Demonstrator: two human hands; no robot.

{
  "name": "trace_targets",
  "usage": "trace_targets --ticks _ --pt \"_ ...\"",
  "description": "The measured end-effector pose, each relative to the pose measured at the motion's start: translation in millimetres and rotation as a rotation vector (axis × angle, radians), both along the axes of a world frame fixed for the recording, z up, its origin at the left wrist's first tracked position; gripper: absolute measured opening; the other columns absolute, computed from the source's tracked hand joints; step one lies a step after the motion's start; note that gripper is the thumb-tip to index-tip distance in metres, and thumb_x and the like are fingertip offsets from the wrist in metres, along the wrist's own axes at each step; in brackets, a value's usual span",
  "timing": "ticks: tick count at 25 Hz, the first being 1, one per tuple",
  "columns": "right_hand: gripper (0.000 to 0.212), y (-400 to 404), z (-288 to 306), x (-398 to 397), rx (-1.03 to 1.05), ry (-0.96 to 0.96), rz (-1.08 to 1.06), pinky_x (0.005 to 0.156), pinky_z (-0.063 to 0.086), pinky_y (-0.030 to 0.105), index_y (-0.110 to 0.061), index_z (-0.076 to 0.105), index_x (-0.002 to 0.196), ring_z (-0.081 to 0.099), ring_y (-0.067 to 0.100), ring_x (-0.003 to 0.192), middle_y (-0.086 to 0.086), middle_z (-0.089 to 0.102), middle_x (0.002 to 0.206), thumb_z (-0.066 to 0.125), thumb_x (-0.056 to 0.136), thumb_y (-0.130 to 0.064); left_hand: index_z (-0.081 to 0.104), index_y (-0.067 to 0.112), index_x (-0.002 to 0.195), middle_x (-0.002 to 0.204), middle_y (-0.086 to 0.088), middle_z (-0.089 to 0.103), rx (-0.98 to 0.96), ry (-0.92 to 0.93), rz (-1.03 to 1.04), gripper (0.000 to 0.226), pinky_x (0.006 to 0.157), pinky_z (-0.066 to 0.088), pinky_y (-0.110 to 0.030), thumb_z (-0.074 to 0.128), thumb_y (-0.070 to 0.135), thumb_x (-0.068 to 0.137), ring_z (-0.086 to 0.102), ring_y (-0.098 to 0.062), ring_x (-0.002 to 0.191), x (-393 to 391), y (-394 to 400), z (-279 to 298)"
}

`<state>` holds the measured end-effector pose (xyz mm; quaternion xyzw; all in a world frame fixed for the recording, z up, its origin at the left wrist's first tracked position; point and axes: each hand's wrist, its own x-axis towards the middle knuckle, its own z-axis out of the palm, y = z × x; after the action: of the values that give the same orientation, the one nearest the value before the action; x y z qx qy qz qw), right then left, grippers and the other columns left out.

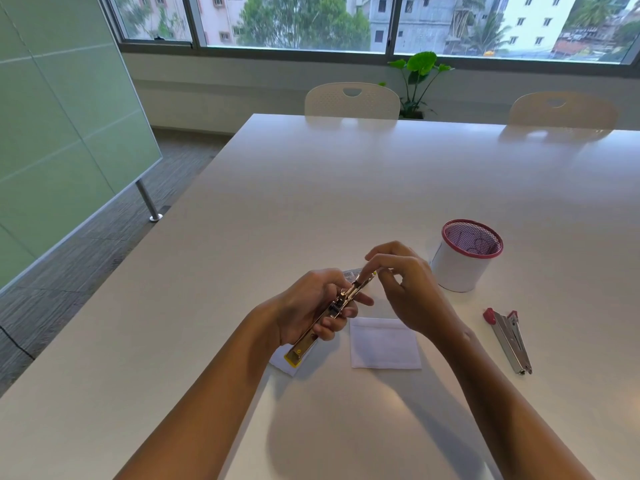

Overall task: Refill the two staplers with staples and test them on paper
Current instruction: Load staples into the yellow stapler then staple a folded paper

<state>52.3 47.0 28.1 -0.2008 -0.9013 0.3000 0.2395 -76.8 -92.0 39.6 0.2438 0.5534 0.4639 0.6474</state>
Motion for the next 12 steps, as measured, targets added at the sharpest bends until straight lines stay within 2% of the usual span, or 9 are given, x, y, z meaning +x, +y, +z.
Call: trace_targets --ticks 5,8,12 --pt "0.042 5 -4 -1 -0.118 0.022 -0.016 0.080 0.040 0.014 -0.022 0.075 0.081 0.055 0.008 0.109 -0.007 0.061 0.111 0.042 0.098 -0.001 0.054 -0.003 0.127 0.071 -0.001 0.044 0.019 -0.027 -0.013 0.062 0.041 0.024 -0.019 0.045 0.038 0.081 0.028 -0.010 0.052 1 0 -1" --pt "0.046 11 -8 -1 -0.314 0.167 -0.050 0.091 0.049 0.028 -0.027 0.075 0.079 0.059 0.005 0.108 -0.007 0.065 0.108 0.043 0.098 0.000 0.055 -0.001 0.124 0.071 -0.001 0.044 0.036 -0.046 -0.016 0.060 0.041 0.022 -0.020 0.046 0.039 0.081 0.026 -0.011 0.054 2 0 0" --pt "0.049 20 -10 -1 -0.445 0.300 -0.143 0.099 0.049 0.046 -0.035 0.073 0.072 0.063 0.010 0.109 -0.010 0.072 0.102 0.044 0.097 -0.003 0.052 -0.002 0.128 0.073 -0.002 0.043 0.058 -0.076 -0.003 0.063 0.042 0.021 -0.020 0.048 0.035 0.078 0.026 -0.012 0.055 1 -1 1"
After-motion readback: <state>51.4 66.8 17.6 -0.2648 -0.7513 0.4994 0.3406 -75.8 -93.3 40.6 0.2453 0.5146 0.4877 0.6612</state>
